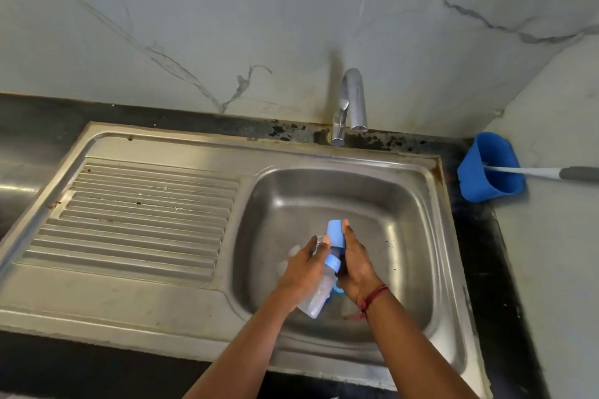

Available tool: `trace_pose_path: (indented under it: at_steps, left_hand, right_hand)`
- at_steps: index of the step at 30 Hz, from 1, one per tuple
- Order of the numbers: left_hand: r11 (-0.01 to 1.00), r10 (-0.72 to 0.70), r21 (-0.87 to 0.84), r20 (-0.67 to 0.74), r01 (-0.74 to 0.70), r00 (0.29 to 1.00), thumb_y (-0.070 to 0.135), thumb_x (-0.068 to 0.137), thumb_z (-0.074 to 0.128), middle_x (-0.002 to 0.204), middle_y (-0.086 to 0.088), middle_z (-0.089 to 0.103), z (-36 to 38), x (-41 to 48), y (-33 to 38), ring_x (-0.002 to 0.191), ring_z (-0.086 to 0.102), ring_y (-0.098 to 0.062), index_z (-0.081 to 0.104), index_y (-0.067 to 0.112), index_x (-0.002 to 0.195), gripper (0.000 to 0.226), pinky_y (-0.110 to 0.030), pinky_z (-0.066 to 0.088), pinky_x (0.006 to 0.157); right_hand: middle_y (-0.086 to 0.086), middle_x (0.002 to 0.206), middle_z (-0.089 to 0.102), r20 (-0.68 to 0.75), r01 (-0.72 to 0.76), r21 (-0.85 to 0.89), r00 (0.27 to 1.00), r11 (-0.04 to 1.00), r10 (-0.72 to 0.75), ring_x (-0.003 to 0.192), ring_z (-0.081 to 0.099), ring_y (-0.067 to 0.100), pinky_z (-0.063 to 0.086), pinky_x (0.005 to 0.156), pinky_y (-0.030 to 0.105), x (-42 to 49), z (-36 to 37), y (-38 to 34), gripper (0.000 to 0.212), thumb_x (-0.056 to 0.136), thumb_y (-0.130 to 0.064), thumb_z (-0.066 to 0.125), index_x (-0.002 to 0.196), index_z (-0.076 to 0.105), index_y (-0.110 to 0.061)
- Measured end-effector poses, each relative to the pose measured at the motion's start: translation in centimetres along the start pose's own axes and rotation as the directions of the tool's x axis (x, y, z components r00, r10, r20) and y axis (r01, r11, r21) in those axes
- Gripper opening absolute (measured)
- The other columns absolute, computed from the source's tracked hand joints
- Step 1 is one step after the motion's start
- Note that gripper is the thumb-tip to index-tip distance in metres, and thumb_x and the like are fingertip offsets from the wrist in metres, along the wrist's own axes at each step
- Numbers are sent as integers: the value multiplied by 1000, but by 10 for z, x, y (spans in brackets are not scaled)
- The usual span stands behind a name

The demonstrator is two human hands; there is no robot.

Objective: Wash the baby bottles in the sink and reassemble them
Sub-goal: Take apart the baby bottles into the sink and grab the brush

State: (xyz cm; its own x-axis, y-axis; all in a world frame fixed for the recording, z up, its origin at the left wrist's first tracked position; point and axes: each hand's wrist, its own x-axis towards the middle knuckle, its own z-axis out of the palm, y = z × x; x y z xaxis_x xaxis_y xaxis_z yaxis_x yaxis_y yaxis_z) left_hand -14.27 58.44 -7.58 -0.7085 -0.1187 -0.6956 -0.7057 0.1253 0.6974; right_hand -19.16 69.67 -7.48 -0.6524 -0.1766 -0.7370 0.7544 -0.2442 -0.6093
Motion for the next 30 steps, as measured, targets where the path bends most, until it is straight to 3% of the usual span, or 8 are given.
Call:
trace_pose_path:
  at_steps: [4,9,14,18,22,25,27,30]
  left_hand:
    - [991,-113,-77,-44,110,993,82,69,45,109,-6,70,-8,4,3,95,69,-32,63,42,102,55,-54,55,90]
    - [962,-234,-159,-73,221,969,64,81,48,100,-13,69,-19,3,7,87,71,-36,64,27,90,42,-50,57,88]
    - [914,-352,-234,-51,331,935,68,56,58,102,-16,71,-21,23,-22,95,69,-37,67,19,102,68,-51,53,94]
    - [915,-364,-211,-67,343,929,76,55,58,106,-15,69,-17,43,-58,97,68,-37,63,22,108,76,-54,51,95]
    - [920,-359,-203,-100,334,928,76,54,56,102,-12,69,-17,30,-52,94,69,-34,63,21,104,75,-52,52,93]
    - [937,-329,-171,-137,304,935,70,56,59,99,-11,69,-18,9,-31,91,69,-32,65,19,102,69,-49,53,91]
    - [959,-271,-129,-161,252,949,62,68,60,98,-8,66,-18,-6,-16,90,65,-26,63,17,104,58,-38,52,80]
    - [982,-189,-48,-161,183,969,50,84,61,97,-1,59,-16,-13,-9,86,57,-16,57,16,108,42,-30,40,64]
  right_hand:
    - [17,87,72,-175,1,27,985,1000,4,69,68,28,56,62,33,17,-16,-8,48,94,-55,55,118,56,-14]
    - [16,100,66,-252,-50,-71,967,996,31,75,67,25,57,68,36,29,-40,-8,38,95,-38,61,122,52,-13]
    - [14,98,63,-300,-187,-142,944,972,137,84,65,32,58,67,41,35,-47,8,31,95,-28,62,115,52,-7]
    - [23,111,62,-331,-236,-163,928,958,172,95,68,41,57,61,37,36,-47,15,32,95,-31,60,117,49,-9]
    - [20,86,57,-327,-212,-143,932,967,156,70,56,31,53,59,34,37,-46,14,28,97,-30,55,116,55,-9]
    - [18,87,58,-389,-166,-129,915,978,104,70,58,27,55,65,38,33,-45,8,18,99,-24,50,102,53,-7]
    - [18,87,61,-416,-135,-111,906,985,78,71,60,28,55,66,39,29,-44,4,16,98,-20,48,97,54,-5]
    - [16,85,65,-336,-76,-135,942,988,27,67,60,25,54,61,34,19,-38,-6,14,97,-16,49,96,59,-7]
